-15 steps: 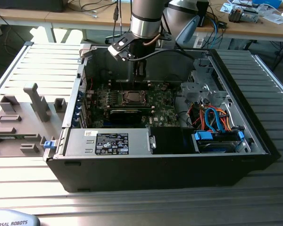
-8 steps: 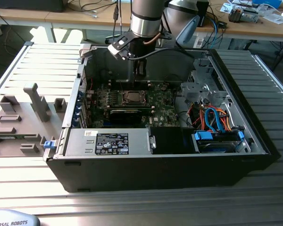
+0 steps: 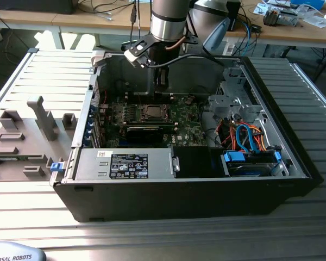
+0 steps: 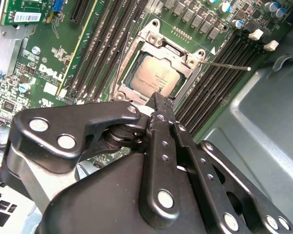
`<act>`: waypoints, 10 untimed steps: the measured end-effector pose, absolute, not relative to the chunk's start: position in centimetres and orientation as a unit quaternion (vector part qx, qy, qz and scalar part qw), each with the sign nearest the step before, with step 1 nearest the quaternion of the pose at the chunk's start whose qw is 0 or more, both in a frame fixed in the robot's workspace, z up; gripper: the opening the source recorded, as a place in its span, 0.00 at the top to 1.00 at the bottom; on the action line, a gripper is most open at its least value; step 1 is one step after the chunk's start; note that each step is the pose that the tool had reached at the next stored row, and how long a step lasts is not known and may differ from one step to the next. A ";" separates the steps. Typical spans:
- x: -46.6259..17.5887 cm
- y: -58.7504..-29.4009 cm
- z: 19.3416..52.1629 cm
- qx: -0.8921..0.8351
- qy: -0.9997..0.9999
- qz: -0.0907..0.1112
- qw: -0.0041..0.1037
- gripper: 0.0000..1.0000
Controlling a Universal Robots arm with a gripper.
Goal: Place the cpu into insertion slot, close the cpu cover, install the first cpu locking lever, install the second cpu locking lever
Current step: 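Close the cpu cover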
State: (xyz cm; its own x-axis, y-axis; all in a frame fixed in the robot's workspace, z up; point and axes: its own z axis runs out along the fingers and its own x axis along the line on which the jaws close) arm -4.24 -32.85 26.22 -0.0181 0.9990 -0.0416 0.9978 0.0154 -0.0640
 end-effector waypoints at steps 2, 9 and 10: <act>-4.2 -32.9 26.3 -0.701 -0.713 0.037 0.008 0.89; -4.2 -32.9 26.7 -0.701 -0.713 0.037 0.008 0.89; -4.2 -32.9 26.7 -0.701 -0.713 0.037 0.008 0.89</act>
State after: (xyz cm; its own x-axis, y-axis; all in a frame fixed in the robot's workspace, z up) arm -4.23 -32.85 26.75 -0.0181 0.9990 -0.0416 0.9978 0.0154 -0.0639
